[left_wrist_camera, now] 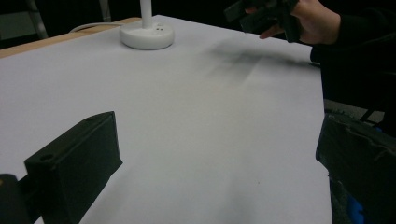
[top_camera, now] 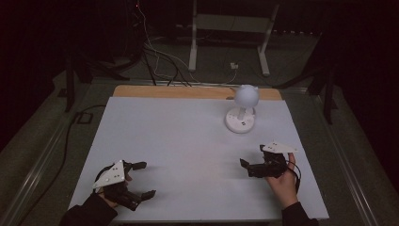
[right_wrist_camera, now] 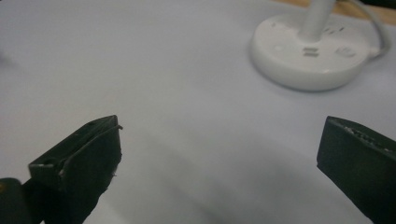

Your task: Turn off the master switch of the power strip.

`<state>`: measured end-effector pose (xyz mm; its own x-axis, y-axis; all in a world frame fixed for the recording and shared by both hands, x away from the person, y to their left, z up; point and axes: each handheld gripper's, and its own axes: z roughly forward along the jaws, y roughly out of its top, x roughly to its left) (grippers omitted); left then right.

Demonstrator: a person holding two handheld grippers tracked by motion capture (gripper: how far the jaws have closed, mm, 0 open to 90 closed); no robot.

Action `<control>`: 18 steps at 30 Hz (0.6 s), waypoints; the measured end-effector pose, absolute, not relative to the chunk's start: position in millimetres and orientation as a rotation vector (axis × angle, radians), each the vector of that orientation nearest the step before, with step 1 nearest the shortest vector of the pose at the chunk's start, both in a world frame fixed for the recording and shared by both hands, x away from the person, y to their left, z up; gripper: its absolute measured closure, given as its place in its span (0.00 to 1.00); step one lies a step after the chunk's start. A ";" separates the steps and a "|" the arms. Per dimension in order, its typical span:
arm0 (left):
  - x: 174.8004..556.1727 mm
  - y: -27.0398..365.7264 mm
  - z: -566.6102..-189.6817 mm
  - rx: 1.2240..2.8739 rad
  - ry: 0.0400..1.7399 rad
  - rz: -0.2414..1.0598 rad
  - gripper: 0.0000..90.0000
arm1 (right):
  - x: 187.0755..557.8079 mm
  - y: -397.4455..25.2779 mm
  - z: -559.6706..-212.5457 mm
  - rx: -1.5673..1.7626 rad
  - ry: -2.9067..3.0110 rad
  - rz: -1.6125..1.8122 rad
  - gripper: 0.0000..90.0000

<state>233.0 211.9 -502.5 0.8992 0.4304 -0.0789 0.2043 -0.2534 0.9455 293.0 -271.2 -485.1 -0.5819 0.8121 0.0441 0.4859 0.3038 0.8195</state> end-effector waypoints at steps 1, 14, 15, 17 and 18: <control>233.0 211.9 -502.5 1.840 0.473 0.230 0.00 | 290.1 -271.3 -486.9 1.157 2.209 1.169 0.00; 232.6 211.6 -502.5 1.842 0.471 0.230 0.00 | 257.7 -286.2 -505.6 1.076 2.288 1.092 0.00; 232.5 211.7 -502.5 1.840 0.470 0.229 0.00 | 255.2 -289.2 -505.0 1.053 2.281 1.099 0.00; 232.9 211.7 -502.6 1.843 0.473 0.230 0.00 | 251.6 -295.4 -504.5 1.036 2.267 1.131 0.00; 233.1 211.5 -502.7 1.842 0.474 0.227 0.00 | 250.5 -297.7 -505.1 1.050 2.262 1.127 0.00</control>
